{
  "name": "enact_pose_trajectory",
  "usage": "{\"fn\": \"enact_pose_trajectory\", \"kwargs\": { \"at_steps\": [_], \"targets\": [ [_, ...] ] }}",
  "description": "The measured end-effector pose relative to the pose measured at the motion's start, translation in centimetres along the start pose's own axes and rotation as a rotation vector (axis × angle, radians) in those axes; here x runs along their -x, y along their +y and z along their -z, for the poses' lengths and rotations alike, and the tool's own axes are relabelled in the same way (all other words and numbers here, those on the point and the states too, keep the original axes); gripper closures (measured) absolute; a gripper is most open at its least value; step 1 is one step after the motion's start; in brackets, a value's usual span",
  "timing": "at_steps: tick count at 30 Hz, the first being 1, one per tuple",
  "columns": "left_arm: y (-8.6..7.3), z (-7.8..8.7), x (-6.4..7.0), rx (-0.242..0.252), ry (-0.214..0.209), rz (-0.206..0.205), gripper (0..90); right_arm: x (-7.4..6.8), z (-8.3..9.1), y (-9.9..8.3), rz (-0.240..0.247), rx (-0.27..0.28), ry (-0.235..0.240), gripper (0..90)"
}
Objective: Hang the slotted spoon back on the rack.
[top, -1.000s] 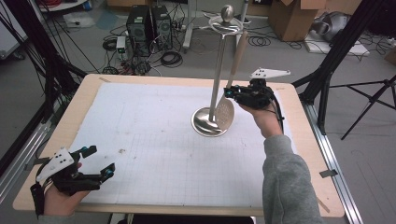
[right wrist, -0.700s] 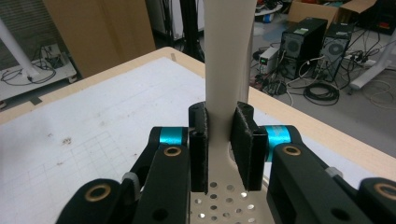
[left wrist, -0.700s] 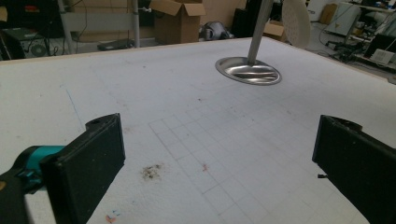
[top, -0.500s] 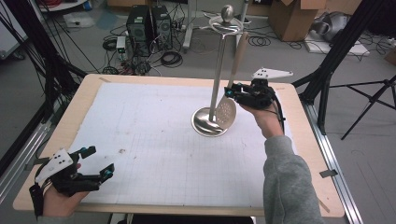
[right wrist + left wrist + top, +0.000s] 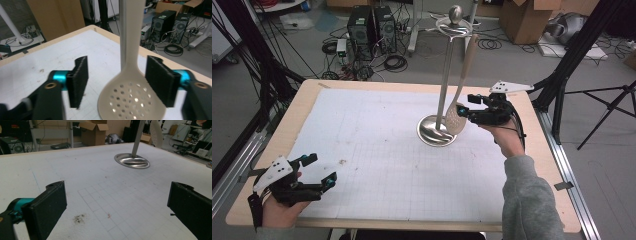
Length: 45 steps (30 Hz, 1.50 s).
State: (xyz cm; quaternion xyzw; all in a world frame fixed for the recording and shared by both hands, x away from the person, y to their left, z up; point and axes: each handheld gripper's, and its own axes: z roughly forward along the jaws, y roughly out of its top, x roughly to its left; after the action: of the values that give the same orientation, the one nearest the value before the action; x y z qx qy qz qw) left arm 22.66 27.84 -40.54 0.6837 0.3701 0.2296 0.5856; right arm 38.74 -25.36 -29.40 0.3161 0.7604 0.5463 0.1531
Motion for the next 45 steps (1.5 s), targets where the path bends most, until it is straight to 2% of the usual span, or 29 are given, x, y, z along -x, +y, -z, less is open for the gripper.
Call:
{"fn": "enact_pose_trajectory", "kwargs": {
  "at_steps": [2, 3, 5, 7, 14, 23, 30, 37, 43, 45],
  "targets": [
    [0.0, -0.2, -0.1, 0.003, -0.002, 0.003, 2.7, 0.1, 0.2, -0.2, -0.014, 0.004, -0.002, 24.6],
    [0.1, -0.3, -0.2, 0.005, -0.003, 0.004, 2.7, 0.2, 0.3, -0.4, -0.017, 0.006, -0.005, 20.1],
    [0.1, -0.4, -0.3, 0.007, -0.004, 0.008, 2.8, 0.3, 1.0, -0.9, -0.038, 0.036, -0.013, 14.5],
    [0.2, -0.7, -0.4, 0.012, -0.009, 0.01, 2.8, 0.3, 1.5, -1.2, -0.037, 0.044, -0.013, 13.3],
    [0.3, -1.3, -0.6, 0.016, -0.018, 0.012, 2.8, 0.0, 2.7, -2.3, -0.041, 0.055, -0.022, 12.5],
    [0.4, -2.5, -0.5, 0.011, -0.026, 0.004, 2.8, -0.6, 4.1, -4.7, -0.031, 0.066, -0.024, 12.5],
    [0.4, -3.5, -0.4, -0.002, -0.038, -0.002, 2.7, -1.0, 5.2, -6.6, -0.014, 0.056, -0.058, 12.2],
    [0.3, -4.4, -0.3, -0.013, -0.041, -0.015, 2.7, -1.3, 6.6, -8.9, -0.022, 0.082, -0.076, 11.2],
    [0.3, -4.6, 0.0, -0.006, -0.04, -0.022, 2.7, -1.6, 7.7, -10.4, -0.019, 0.09, -0.097, 10.9],
    [0.2, -4.7, 0.2, -0.001, -0.052, -0.018, 2.8, -1.7, 8.0, -10.9, -0.021, 0.092, -0.112, 10.9]
  ]
}}
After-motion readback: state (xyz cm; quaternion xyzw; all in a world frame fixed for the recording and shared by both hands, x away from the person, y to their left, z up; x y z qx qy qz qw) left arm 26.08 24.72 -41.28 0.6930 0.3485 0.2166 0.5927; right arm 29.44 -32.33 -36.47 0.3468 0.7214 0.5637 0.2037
